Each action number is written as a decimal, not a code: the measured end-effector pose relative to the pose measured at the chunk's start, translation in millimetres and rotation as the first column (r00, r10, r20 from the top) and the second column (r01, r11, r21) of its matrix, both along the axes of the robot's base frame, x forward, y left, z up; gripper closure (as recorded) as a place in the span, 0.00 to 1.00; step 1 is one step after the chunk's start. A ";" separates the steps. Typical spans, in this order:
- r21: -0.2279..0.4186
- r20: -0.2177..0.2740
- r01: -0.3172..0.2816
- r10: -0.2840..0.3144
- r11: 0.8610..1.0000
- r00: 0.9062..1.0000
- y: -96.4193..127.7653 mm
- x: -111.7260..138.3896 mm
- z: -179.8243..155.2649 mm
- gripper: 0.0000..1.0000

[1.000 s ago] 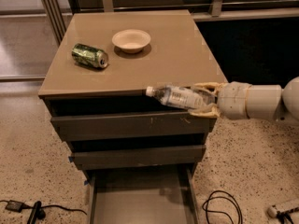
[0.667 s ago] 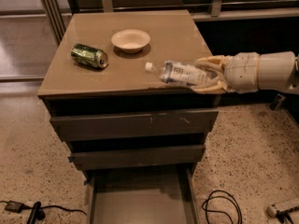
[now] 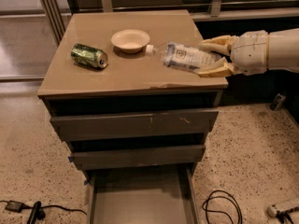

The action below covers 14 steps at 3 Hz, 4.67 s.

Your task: Pick blue plastic bottle from bottom drawer and place on counter

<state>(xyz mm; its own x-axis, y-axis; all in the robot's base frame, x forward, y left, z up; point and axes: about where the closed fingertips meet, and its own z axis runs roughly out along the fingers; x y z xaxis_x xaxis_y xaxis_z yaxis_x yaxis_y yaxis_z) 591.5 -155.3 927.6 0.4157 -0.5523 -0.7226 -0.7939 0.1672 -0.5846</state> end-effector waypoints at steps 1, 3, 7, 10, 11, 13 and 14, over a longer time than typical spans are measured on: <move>-0.004 -0.010 0.056 -0.056 0.998 0.998 3.2 26.8 3.3 1.00; -0.019 -0.072 0.259 -0.259 0.966 0.963 18.4 93.3 3.0 1.00; -0.099 -0.233 0.271 -0.287 0.958 0.929 21.9 119.8 -42.6 1.00; -0.139 -0.285 0.303 -0.331 0.943 0.899 -1.1 131.8 -72.3 0.74; -0.139 -0.285 0.303 -0.331 0.943 0.899 -1.1 131.9 -72.3 0.50; -0.139 -0.286 0.303 -0.331 0.943 0.899 -1.0 131.9 -72.4 0.00; -0.139 -0.286 0.303 -0.331 0.943 0.899 -1.0 131.9 -72.4 0.00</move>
Offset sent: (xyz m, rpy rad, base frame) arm 0.1168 0.0166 0.0119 -0.0176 0.0614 -0.3021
